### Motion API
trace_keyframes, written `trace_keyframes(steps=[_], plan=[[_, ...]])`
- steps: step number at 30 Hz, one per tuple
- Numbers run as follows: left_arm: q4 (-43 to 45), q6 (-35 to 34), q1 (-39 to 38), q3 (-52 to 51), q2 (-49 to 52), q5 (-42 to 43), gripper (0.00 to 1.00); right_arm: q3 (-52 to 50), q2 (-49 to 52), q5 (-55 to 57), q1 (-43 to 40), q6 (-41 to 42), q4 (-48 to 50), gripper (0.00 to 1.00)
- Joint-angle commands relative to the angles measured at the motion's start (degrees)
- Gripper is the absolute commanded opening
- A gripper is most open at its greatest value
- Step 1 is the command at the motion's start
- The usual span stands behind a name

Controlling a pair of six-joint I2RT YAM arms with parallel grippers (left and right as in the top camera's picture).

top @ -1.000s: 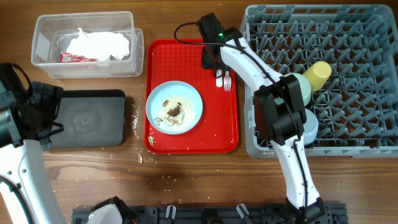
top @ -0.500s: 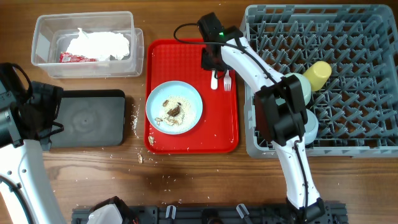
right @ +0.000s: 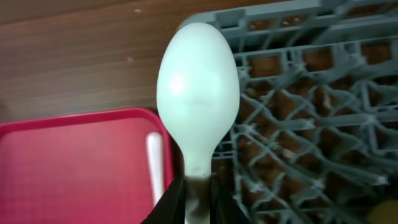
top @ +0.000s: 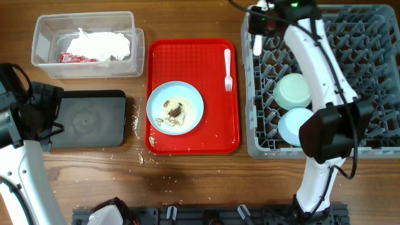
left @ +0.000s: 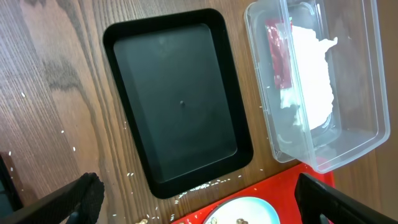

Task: Sort waste into correct bins and load items into the dishwasher rack
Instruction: 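Carry the spoon into the rack and release it, then reach the right gripper to the white fork and grasp it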

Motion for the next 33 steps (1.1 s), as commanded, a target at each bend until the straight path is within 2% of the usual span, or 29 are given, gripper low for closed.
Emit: trace_keyframes(steps=[1, 5, 8, 13, 21, 23, 25, 26, 30, 33], plan=[[0.2, 0.3, 0.4, 0.0, -0.1, -0.5, 1.0, -1.4, 0.1, -0.7, -0.2, -4.7, -0.7, 0.11], [0.2, 0.3, 0.4, 0.0, -0.1, -0.5, 1.0, -5.0, 0.1, -0.8, -0.2, -4.6, 0.2, 0.12], [0.2, 0.3, 0.4, 0.0, -0.1, -0.5, 1.0, -8.0, 0.1, -0.7, -0.2, -4.6, 1.7, 0.2], [0.2, 0.3, 0.4, 0.0, -0.1, -0.5, 1.0, -9.8, 0.1, -0.9, -0.2, -4.4, 1.9, 0.26], [0.2, 0.3, 0.4, 0.0, -0.1, -0.5, 1.0, -9.7, -3.0, -18.4, 0.9, -4.4, 0.9, 0.3], [0.2, 0.3, 0.4, 0.0, -0.1, -0.5, 1.0, -9.7, -4.0, -19.3, 2.4, -3.6, 1.1, 0.36], [0.2, 0.3, 0.4, 0.0, -0.1, -0.6, 1.0, -9.7, -4.0, -19.2, 4.5, -2.7, 1.5, 0.47], [0.2, 0.3, 0.4, 0.0, -0.1, -0.5, 1.0, -9.7, -3.7, -18.3, 5.7, -2.3, 1.7, 0.48], [0.2, 0.3, 0.4, 0.0, -0.1, -0.5, 1.0, -9.9, -2.6, -7.3, 10.0, 3.8, 2.2, 0.61], [0.2, 0.3, 0.4, 0.0, -0.1, -0.5, 1.0, -9.9, 0.0, 0.5, 12.5, 7.1, 4.0, 0.64]])
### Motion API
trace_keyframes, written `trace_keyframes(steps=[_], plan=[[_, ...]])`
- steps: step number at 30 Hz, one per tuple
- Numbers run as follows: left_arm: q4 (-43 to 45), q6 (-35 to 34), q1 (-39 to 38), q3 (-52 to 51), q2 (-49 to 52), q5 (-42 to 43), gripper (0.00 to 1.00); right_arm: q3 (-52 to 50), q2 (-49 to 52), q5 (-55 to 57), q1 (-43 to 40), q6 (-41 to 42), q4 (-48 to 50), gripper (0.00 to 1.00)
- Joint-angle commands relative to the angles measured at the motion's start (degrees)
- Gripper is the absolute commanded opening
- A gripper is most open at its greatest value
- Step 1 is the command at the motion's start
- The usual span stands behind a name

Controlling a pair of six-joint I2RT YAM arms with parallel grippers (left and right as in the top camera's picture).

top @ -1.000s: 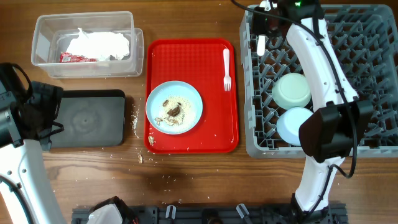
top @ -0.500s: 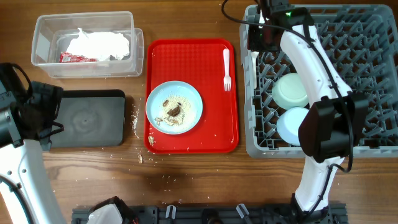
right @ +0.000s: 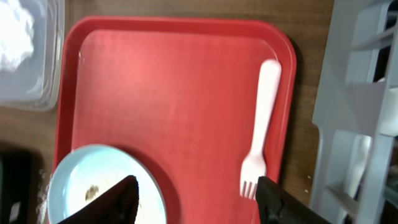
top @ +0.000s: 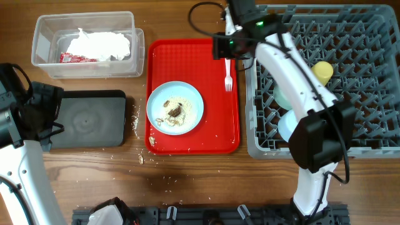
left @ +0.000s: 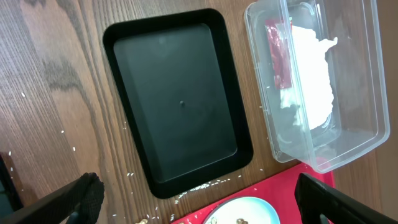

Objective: Sort waste into correct bins and load items into the dishwasher rack

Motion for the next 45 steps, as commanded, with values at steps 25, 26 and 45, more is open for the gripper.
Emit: trace_keyframes(steps=[25, 26, 45], plan=[[0.1, 0.3, 0.4, 0.0, -0.1, -0.5, 1.0, -0.5, 19.7, 10.8, 1.9, 10.5, 6.1, 0.59], [0.2, 0.3, 0.4, 0.0, -0.1, -0.5, 1.0, -0.5, 20.0, 10.7, 1.9, 10.5, 5.8, 0.57], [0.2, 0.3, 0.4, 0.0, -0.1, -0.6, 1.0, 3.2, 0.3, 8.9, -6.5, 6.3, -2.5, 0.06]])
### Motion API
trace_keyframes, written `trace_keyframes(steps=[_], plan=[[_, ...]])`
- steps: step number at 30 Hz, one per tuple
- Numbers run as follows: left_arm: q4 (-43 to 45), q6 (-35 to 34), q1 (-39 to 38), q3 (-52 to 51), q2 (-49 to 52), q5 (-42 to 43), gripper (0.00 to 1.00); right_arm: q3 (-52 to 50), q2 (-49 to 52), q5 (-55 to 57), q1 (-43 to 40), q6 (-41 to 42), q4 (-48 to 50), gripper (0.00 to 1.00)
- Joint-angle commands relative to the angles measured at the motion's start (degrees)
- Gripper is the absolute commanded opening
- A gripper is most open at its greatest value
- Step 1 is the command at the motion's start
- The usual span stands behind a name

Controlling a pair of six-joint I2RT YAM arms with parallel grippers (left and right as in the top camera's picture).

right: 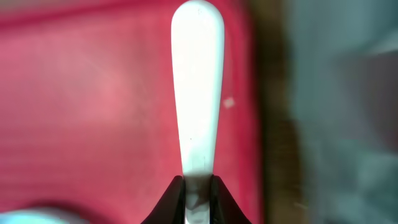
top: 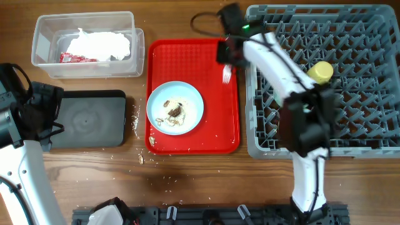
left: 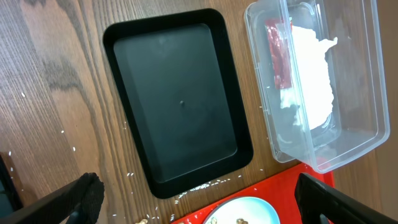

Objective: Sort waste into correct bins and load items into the dishwasher rack

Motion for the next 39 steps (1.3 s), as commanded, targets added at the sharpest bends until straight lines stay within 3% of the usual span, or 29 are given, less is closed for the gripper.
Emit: trace_keyframes(steps=[1, 6, 10, 13, 15, 18, 19, 25, 28, 30, 34, 39], plan=[[0.2, 0.3, 0.4, 0.0, -0.1, -0.6, 1.0, 1.9, -7.6, 3.3, -4.7, -3.4, -1.7, 0.06], [0.2, 0.3, 0.4, 0.0, -0.1, -0.5, 1.0, 1.4, -7.3, -1.2, -8.9, -11.4, -4.5, 0.07], [0.2, 0.3, 0.4, 0.0, -0.1, -0.5, 1.0, -0.4, -7.3, -2.8, -8.8, -12.1, -4.2, 0.08], [0.2, 0.3, 0.4, 0.0, -0.1, -0.5, 1.0, -0.5, -7.3, -10.4, -8.3, -12.1, -3.5, 0.12], [0.2, 0.3, 0.4, 0.0, -0.1, -0.5, 1.0, -0.5, -7.3, -16.7, -7.5, -12.0, -1.1, 0.21], [0.2, 0.3, 0.4, 0.0, -0.1, -0.5, 1.0, -0.5, -7.3, -19.0, -5.0, -11.6, 3.6, 0.59], [0.2, 0.3, 0.4, 0.0, -0.1, -0.5, 1.0, -0.5, -7.3, -18.9, -3.8, -11.6, 5.6, 0.67], [0.2, 0.3, 0.4, 0.0, -0.1, -0.5, 1.0, -0.5, -6.3, -9.6, 2.6, -10.3, 16.2, 0.77], [0.2, 0.3, 0.4, 0.0, -0.1, -0.5, 1.0, -0.5, -3.8, -7.0, 3.5, -10.5, 20.4, 0.86], [0.2, 0.3, 0.4, 0.0, -0.1, -0.5, 1.0, -0.5, -1.5, -6.2, 3.2, -11.5, 26.5, 0.97], [0.2, 0.3, 0.4, 0.0, -0.1, -0.5, 1.0, -0.5, 1.9, -3.5, 3.2, -15.8, 37.4, 0.99], [0.2, 0.3, 0.4, 0.0, -0.1, -0.5, 1.0, -0.4, 7.6, -2.0, 3.3, -15.9, 38.8, 0.99]])
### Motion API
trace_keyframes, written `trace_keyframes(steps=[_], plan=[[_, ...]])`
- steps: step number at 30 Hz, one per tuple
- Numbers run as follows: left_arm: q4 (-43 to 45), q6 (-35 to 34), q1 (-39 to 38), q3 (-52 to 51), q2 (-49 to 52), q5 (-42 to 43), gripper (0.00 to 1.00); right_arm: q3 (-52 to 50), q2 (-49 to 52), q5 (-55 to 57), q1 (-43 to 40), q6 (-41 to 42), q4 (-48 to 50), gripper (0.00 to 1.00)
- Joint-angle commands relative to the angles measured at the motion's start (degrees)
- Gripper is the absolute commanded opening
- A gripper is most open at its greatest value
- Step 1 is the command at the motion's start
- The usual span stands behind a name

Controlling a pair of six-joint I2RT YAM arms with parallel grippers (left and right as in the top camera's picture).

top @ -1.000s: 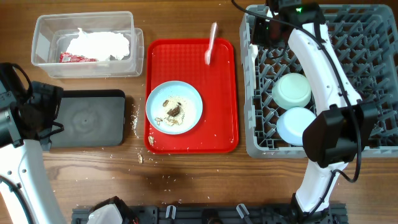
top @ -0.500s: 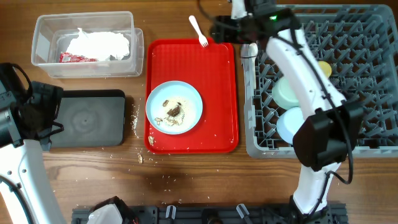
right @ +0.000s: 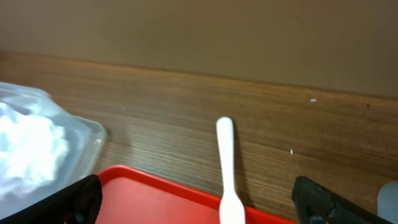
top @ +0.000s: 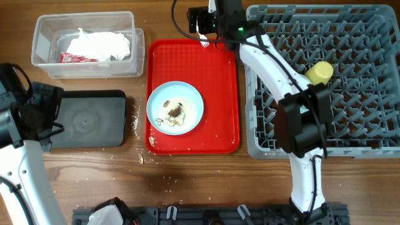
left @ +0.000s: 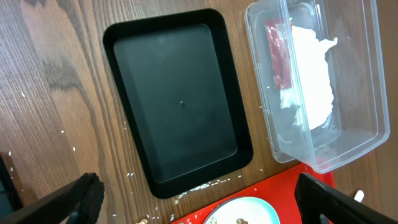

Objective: Sort waste into correct bins and load items into the dishwasher rack

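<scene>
A white plastic fork (right: 225, 163) lies across the far rim of the red tray (right: 149, 193), its handle out over the wood. My right gripper (right: 196, 196) hangs open just above it, one finger (right: 81, 199) on each side, touching nothing. From overhead the fork (top: 203, 36) and right gripper (top: 201, 24) sit at the tray's far edge. A pale blue plate (top: 175, 107) with food scraps rests on the tray (top: 219, 128). The grey dishwasher rack (top: 356, 37) stands to the right. My left gripper (left: 199, 205) is open and empty above the black tray (left: 180, 106).
A clear bin (top: 87, 44) at the far left holds white paper and a red wrapper. The black tray (top: 87, 119) lies in front of it. A yellow cup (top: 319, 72) sits in the rack. Crumbs are scattered on the wood by the red tray's left edge.
My right gripper was shut on the fork's handle over the tray's right side. Now it is open at the tray's far edge, and the fork lies across the rim. The left arm is unchanged.
My right gripper first held a white spoon at the rack's far left corner. Then it was open above the tray, with the spoon in the rack and the fork lying on the tray. Then it was shut on the fork. Now the fork lies released across the far rim.
</scene>
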Motion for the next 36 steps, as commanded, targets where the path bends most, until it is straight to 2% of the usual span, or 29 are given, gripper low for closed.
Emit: trace_keyframes(steps=[1, 5, 8, 10, 13, 16, 22, 25, 31, 36], plan=[[0.2, 0.3, 0.4, 0.0, -0.1, -0.5, 1.0, 0.1, 5.7, 2.1, 0.0, -1.3, -0.7, 1.0], [0.2, 0.3, 0.4, 0.0, -0.1, -0.5, 1.0, 0.1, 9.0, 1.0, 0.0, -1.3, -3.0, 0.99], [0.2, 0.3, 0.4, 0.0, -0.1, -0.5, 1.0, 0.1, 10.3, 1.0, 0.0, 0.7, -4.1, 0.93], [0.2, 0.3, 0.4, 0.0, -0.1, -0.5, 1.0, 0.1, 10.9, 1.1, 0.0, 5.9, -4.8, 0.8], [0.2, 0.3, 0.4, 0.0, -0.1, -0.5, 1.0, 0.1, 10.9, 1.2, 0.0, 14.7, -5.5, 0.79], [0.2, 0.3, 0.4, 0.0, -0.1, -0.5, 1.0, 0.1, 10.9, 1.3, 0.0, 20.1, -6.1, 0.79], [0.2, 0.3, 0.4, 0.0, -0.1, -0.5, 1.0, 0.1, 10.9, 3.0, -0.1, 33.4, -8.1, 0.65], [0.2, 0.3, 0.4, 0.0, -0.1, -0.5, 1.0, 0.1, 10.9, 3.0, -0.1, 37.7, -8.4, 0.61], [0.2, 0.3, 0.4, 0.0, -0.1, -0.5, 1.0, 0.1, 11.0, 4.2, -0.1, 45.0, -8.4, 0.46], [0.2, 0.3, 0.4, 0.0, -0.1, -0.5, 1.0, 0.1, 11.0, 4.9, -0.1, 48.8, -8.3, 0.41]])
